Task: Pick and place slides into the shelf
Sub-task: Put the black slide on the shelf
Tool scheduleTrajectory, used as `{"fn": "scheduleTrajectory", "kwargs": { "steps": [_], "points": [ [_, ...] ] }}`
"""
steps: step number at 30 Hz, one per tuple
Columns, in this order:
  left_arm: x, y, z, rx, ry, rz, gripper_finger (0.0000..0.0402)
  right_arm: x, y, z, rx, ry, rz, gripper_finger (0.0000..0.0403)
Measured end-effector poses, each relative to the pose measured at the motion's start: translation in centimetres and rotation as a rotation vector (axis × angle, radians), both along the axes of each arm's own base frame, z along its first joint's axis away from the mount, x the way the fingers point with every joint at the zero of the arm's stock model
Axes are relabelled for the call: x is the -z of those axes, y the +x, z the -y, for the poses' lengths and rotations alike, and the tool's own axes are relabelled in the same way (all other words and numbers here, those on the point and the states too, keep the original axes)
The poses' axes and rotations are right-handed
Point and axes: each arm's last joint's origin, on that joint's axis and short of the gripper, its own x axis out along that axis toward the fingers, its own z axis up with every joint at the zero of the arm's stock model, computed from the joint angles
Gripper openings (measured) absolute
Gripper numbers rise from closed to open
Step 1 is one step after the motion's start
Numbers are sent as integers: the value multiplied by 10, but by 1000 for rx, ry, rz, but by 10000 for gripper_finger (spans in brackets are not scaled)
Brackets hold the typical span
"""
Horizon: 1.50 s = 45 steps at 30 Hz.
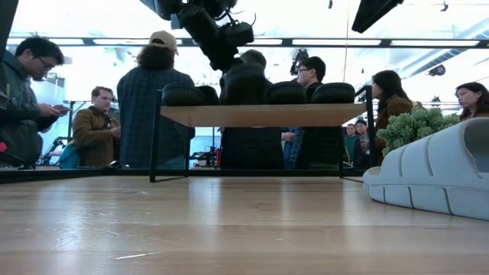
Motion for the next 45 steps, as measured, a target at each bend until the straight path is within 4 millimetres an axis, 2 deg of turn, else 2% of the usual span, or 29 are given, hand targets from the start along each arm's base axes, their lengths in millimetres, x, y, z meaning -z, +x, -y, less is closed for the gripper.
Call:
{"fn": "scheduleTrajectory", "kwargs": {
  "steps": [17,24,30,39,45],
  "points": [
    [6,-2,-2,44,-30,-28,202,1,-1,0,1,4,-10,224],
    [17,-7,-1,98,-114,-143,202,0,-1,0,6,6,-5,224],
    [12,-6,-2,82,-89,-128,202,1,-1,0,8,5,-5,224],
    [13,-7,-1,116,-108,-166,202,1,-1,0,16,8,1,224],
    [12,-5,9,140,-105,-174,202,1,-1,0,15,8,1,224]
  ]
}}
